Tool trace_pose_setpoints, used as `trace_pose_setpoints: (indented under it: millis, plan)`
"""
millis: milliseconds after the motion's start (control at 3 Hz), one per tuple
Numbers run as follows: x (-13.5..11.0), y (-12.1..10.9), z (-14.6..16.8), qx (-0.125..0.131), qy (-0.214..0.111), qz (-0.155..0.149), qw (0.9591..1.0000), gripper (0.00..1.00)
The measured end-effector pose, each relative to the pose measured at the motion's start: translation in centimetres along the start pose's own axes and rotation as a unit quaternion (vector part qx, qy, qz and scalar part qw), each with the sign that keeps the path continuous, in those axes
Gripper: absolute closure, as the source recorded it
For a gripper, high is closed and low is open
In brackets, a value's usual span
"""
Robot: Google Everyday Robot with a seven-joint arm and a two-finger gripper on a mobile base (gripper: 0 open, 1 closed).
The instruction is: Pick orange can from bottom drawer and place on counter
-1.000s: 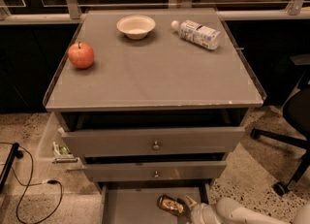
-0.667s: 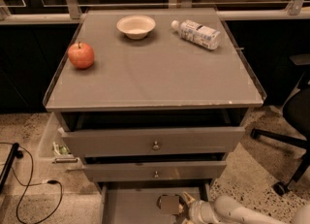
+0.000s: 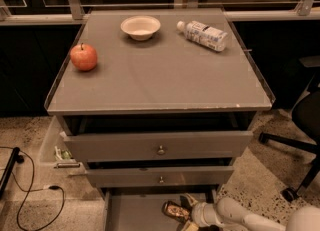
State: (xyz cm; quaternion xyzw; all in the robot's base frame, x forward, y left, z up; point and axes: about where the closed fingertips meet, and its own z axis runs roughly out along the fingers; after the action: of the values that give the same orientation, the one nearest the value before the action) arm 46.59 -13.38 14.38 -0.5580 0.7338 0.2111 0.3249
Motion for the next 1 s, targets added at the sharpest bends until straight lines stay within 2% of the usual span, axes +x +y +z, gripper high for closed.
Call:
trace_pose_setpoints:
  millis: [333,667,1000]
  plan:
    - [0.4,-1.1,1.1,0.003,-0.002,0.000,1.0000,0.00]
    - [0.7,-1.6,2.0,0.002,-0.008,0.013,0.9999,0.00]
    - [0.8,-1.8,2.2,0.002,-0.010,0.017,0.9998,0.08]
